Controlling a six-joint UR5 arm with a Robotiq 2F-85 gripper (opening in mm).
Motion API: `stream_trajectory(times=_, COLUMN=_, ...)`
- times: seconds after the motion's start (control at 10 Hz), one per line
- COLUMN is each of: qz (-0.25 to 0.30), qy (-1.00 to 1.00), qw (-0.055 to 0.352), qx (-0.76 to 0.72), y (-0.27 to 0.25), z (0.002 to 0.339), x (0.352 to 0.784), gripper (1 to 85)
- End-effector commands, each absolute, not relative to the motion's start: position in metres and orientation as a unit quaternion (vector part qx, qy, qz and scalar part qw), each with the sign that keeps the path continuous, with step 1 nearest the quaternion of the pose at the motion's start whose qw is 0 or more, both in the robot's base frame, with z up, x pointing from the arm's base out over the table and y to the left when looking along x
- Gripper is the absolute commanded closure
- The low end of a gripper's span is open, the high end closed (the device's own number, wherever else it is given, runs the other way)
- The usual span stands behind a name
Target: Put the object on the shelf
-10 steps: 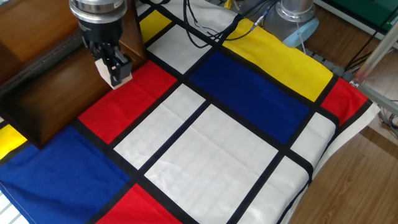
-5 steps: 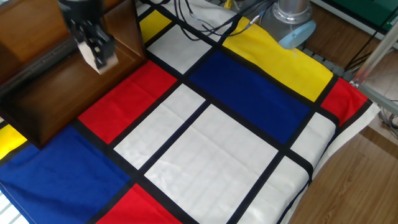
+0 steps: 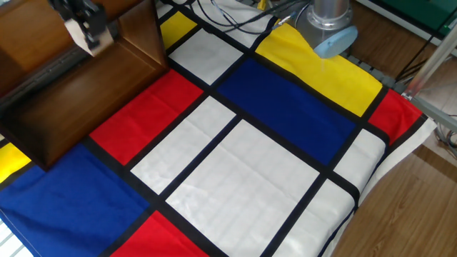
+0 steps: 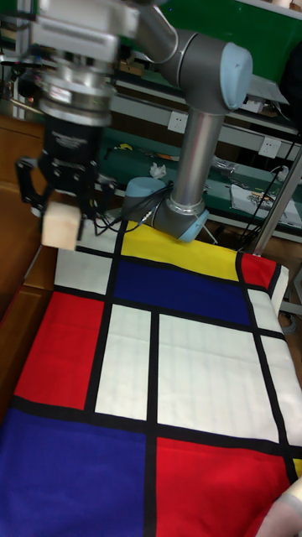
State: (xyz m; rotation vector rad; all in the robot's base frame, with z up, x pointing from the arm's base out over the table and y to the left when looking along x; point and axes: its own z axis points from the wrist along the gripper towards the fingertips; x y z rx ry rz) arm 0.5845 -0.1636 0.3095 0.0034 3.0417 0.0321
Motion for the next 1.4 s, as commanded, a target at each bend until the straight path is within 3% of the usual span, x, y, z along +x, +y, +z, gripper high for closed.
stream_trajectory(times=0.0, qz=0.026, qy=0.998, qw=0.048, qx=-0.02, y=-0.191, z=0.321, x=0.581, gripper=84.7)
stream_trajectory(times=0.4, qz=0.031, qy=0.997, qw=0.059, qx=-0.031, y=-0.203, z=0.305, x=0.584, gripper=84.7)
stream_trajectory(times=0.8, qz=0.001, qy=0.999, qw=0.04, qx=0.026, y=-0.22, z=0.303, x=0.575, gripper=84.7)
stream_trajectory(times=1.1, qz=-0.014, qy=0.993, qw=0.081, qx=0.088, y=-0.231, z=0.306, x=0.596, gripper=84.7)
stream_trajectory(times=1.3, qz=-0.015, qy=0.996, qw=0.055, qx=0.073, y=-0.23, z=0.304, x=0.583, gripper=84.7)
